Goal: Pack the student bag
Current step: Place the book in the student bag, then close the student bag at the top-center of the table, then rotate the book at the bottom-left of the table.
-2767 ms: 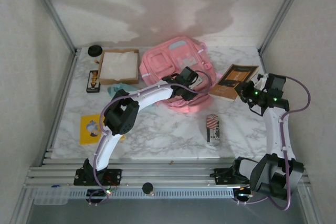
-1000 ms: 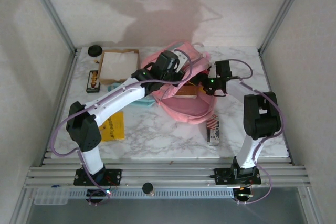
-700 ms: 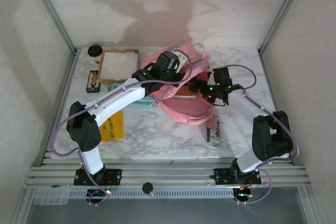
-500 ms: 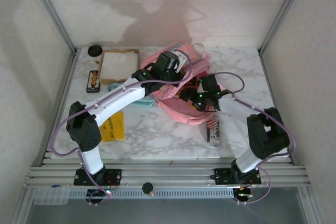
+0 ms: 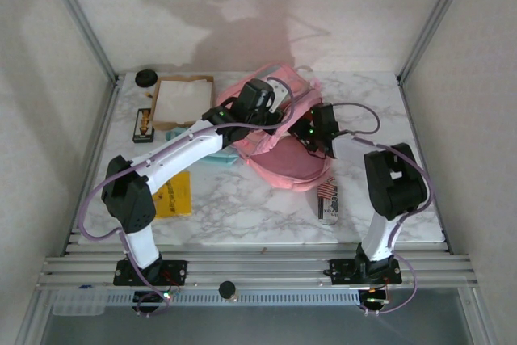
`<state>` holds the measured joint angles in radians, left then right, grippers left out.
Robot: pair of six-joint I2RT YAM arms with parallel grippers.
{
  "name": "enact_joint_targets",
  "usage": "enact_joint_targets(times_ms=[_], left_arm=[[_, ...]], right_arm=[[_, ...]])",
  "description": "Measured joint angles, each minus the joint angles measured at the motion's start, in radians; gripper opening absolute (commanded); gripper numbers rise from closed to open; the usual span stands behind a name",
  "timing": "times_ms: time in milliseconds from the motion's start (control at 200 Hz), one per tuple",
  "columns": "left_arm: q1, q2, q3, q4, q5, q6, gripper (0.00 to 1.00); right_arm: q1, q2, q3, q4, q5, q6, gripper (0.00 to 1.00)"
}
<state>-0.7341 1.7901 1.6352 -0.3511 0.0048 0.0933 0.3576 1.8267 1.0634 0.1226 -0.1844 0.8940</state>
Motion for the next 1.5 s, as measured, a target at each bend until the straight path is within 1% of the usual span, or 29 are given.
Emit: enact_joint_targets(times_ms=[140,265,371,516,541,571,586,616,641,746,831,931,1006,1092,1157,1242,1277,1362,1432,1497], left_arm=[[0.005,0.001,0.000,0.019,-0.001,-0.005,0.00],[0.005,0.014,0.005,0.030,-0.005,-0.028,0.00],[0.004,0.042,0.020,0.036,-0.004,-0.046,0.00],[-0.006,0.092,0.035,0.041,0.002,-0.075,0.00],[-0.008,0.100,0.037,0.041,0.004,-0.080,0.03],[-0.011,0.110,0.037,0.041,0.008,-0.088,0.10],[-0.011,0.114,0.037,0.041,0.010,-0.093,0.14],[-0.011,0.123,0.037,0.040,0.016,-0.099,0.27],[-0.011,0.129,0.037,0.040,0.022,-0.106,0.33],[-0.010,0.141,0.039,0.032,0.056,-0.150,0.52],[-0.008,0.116,0.011,0.053,0.085,-0.217,0.63],[0.006,-0.029,-0.163,0.108,0.124,-0.319,0.72],[0.035,-0.213,-0.345,0.148,0.138,-0.422,0.79],[0.090,-0.435,-0.523,0.171,0.128,-0.555,0.85],[0.142,-0.600,-0.641,0.164,0.092,-0.674,0.89],[0.195,-0.771,-0.774,0.128,0.040,-0.816,0.98],[0.209,-0.827,-0.825,0.108,0.027,-0.864,0.99],[0.264,-0.940,-0.940,0.032,0.012,-0.967,0.99],[0.326,-1.004,-1.020,-0.032,-0.001,-1.033,1.00],[0.375,-1.061,-1.094,-0.071,-0.001,-1.066,1.00]], right_arm=[[0.000,0.092,0.070,0.104,-0.026,-0.019,0.59],[-0.002,0.090,0.068,0.117,-0.025,-0.051,0.66],[-0.006,0.008,-0.008,0.091,-0.017,-0.087,0.69],[-0.010,-0.233,-0.165,0.005,0.015,-0.122,0.70],[-0.012,-0.276,-0.185,-0.019,0.021,-0.123,0.70],[-0.018,-0.331,-0.204,-0.057,0.038,-0.126,0.70],[-0.022,-0.356,-0.212,-0.077,0.050,-0.126,0.71],[-0.031,-0.409,-0.226,-0.117,0.070,-0.129,0.71],[-0.037,-0.449,-0.236,-0.151,0.089,-0.133,0.72],[-0.056,-0.615,-0.242,-0.299,0.189,-0.154,0.73],[-0.057,-0.708,-0.223,-0.402,0.254,-0.173,0.73],[-0.049,-0.752,-0.191,-0.465,0.267,-0.207,0.76],[-0.007,-0.732,-0.165,-0.488,0.251,-0.230,0.78],[0.094,-0.662,-0.135,-0.486,0.216,-0.256,0.79],[0.187,-0.595,-0.116,-0.478,0.194,-0.270,0.80],[0.312,-0.495,-0.084,-0.463,0.169,-0.290,0.82],[0.362,-0.450,-0.068,-0.445,0.156,-0.299,0.82],[0.457,-0.340,-0.023,-0.394,0.119,-0.313,0.80],[0.504,-0.249,0.019,-0.345,0.095,-0.319,0.79],[0.533,-0.169,0.055,-0.296,0.080,-0.325,0.78]])
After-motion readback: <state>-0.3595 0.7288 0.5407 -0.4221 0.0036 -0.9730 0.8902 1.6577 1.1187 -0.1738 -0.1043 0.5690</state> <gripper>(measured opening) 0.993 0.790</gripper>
